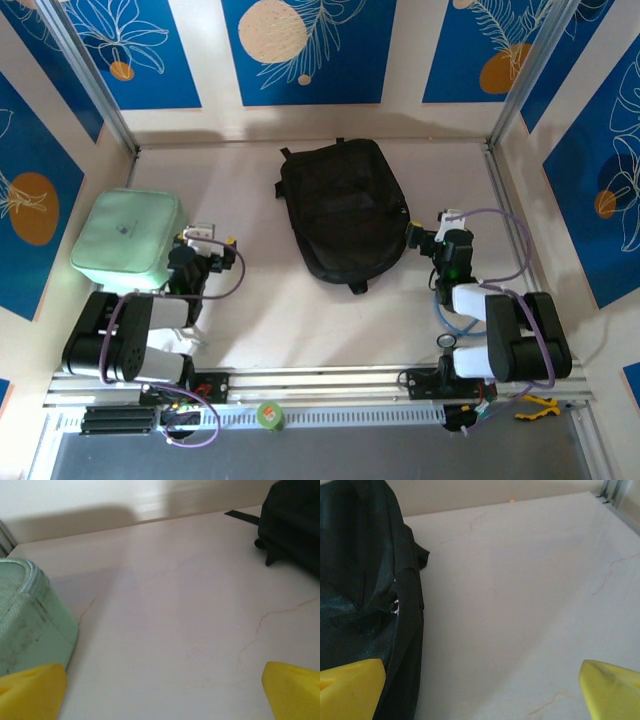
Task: Pack the student bag
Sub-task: Reset both arms
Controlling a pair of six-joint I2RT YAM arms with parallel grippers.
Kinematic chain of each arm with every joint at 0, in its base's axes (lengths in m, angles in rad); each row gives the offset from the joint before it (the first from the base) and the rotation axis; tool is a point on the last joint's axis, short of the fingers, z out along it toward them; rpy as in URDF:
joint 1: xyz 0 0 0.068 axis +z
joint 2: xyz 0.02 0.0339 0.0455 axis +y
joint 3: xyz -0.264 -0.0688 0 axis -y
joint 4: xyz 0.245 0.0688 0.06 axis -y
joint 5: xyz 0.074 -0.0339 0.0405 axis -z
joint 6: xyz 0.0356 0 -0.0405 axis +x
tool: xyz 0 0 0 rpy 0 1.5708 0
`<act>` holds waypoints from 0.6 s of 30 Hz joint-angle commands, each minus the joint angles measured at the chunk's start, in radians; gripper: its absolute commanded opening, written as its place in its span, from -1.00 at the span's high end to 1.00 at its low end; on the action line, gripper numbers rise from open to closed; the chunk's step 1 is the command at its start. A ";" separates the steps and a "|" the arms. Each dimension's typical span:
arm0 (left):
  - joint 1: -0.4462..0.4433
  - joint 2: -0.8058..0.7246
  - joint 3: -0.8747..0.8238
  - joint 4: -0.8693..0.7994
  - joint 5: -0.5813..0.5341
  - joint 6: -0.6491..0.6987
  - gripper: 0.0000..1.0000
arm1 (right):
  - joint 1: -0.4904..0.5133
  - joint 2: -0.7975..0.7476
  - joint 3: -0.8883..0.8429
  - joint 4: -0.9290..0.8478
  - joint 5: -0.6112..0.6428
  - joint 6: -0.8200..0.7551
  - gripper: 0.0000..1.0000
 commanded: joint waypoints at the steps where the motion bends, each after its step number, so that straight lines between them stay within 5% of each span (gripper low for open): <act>1: 0.048 0.054 0.027 0.072 0.049 -0.042 -0.99 | 0.000 0.024 0.020 0.083 -0.032 -0.022 -0.98; 6: 0.068 0.150 0.030 0.168 0.069 -0.057 -0.99 | 0.002 0.067 0.032 0.100 -0.033 -0.024 -0.98; 18: 0.050 0.142 0.121 -0.022 0.004 -0.048 -0.99 | 0.002 0.129 0.083 0.059 -0.021 -0.017 -0.98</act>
